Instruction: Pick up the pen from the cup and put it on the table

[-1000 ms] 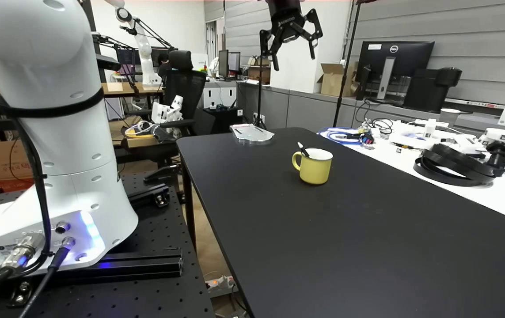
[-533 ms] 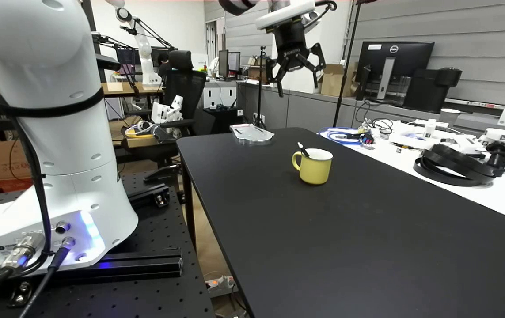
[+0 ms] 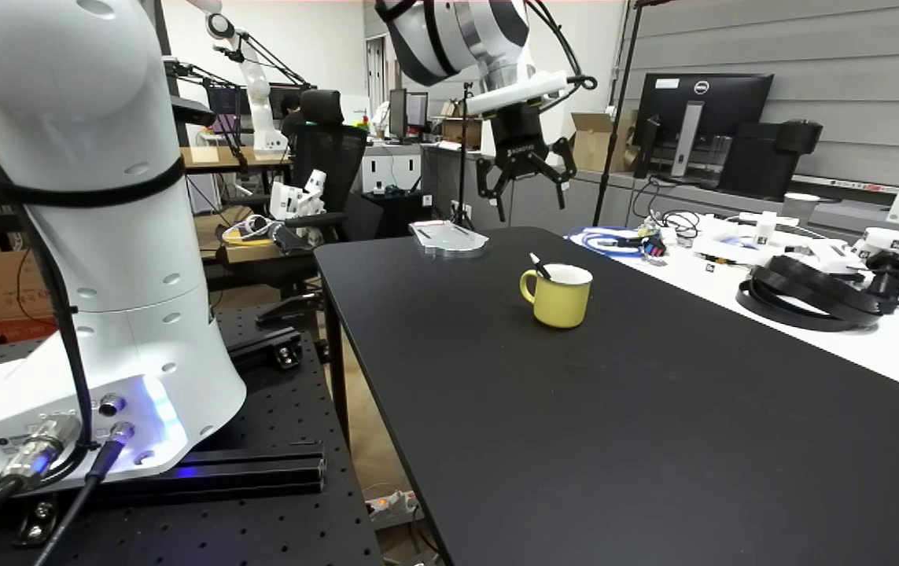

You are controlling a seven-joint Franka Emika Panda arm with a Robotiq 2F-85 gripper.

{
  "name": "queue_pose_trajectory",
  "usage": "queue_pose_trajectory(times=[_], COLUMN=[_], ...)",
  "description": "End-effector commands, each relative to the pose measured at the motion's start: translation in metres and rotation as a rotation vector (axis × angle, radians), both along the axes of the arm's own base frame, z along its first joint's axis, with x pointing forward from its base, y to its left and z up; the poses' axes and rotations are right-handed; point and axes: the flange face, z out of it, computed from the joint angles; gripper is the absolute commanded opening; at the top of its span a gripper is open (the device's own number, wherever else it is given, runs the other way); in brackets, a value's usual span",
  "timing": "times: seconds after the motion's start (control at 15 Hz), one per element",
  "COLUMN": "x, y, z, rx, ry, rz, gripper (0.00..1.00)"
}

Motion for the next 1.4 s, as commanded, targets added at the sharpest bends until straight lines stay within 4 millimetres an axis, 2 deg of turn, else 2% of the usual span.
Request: queue_pose_trajectory(times=[0.0,1.13,1.2,1.33], x=[0.002,0.003,0.004,0.004], y=[0.004,0.005,0.005,0.005], z=[-0.014,-0.064,-0.066,-0.069], rx=[-0.008,0.001,-0.005,-0.011], ry=[-0.012,-0.01,-0.015,-0.02], rz=[0.022,0.08,0.076,0.077], gripper=[1.0,1.0,0.75,0.67])
